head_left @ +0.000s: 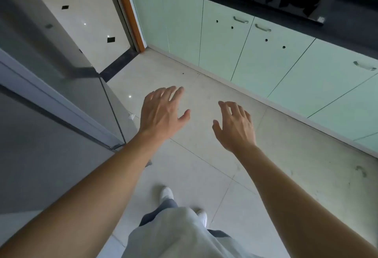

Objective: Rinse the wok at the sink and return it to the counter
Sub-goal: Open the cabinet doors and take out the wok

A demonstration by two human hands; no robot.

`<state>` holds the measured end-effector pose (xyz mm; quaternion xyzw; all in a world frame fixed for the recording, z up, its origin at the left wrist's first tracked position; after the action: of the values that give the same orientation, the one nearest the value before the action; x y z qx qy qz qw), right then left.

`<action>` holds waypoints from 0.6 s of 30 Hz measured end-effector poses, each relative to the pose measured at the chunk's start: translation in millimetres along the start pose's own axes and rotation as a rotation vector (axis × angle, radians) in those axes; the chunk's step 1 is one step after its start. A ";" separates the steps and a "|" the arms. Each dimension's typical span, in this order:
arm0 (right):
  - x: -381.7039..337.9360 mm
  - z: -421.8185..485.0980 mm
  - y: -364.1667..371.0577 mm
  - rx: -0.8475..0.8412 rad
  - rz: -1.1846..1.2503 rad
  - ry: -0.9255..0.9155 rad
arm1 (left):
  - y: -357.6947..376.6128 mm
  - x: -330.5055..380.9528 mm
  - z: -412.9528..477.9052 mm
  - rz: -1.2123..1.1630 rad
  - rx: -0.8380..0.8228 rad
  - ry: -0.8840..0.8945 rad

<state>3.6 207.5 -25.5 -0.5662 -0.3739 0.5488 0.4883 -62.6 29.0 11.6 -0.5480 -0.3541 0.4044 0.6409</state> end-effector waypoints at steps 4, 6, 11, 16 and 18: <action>2.6 18.1 -0.2 0.000 -0.003 -0.012 | 8.4 -7.0 12.4 0.005 -0.010 -0.012; -0.1 33.9 2.5 -0.003 -0.004 -0.021 | 13.6 -11.3 24.4 0.000 -0.014 -0.014; -5.9 81.2 13.7 -0.023 -0.021 -0.031 | 29.9 -32.1 63.3 -0.004 -0.018 -0.028; -16.8 151.9 30.0 -0.055 -0.057 -0.035 | 47.8 -69.7 128.7 -0.017 -0.024 -0.044; -24.2 184.4 35.3 -0.072 -0.074 -0.037 | 54.8 -88.5 156.2 -0.023 -0.048 -0.063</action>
<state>-185.1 202.0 -38.6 -0.5588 -0.4231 0.5270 0.4807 -247.2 17.8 -20.3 -0.5461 -0.3900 0.4053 0.6209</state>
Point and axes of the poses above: each hand's wrist, its own z-axis towards the middle knuckle, its own y-axis out of the palm, x = y × z, the point moved 7 cm from there along z, towards the middle knuckle, and after that the axes turned 1 degree about -x, right-handed, at the moved point
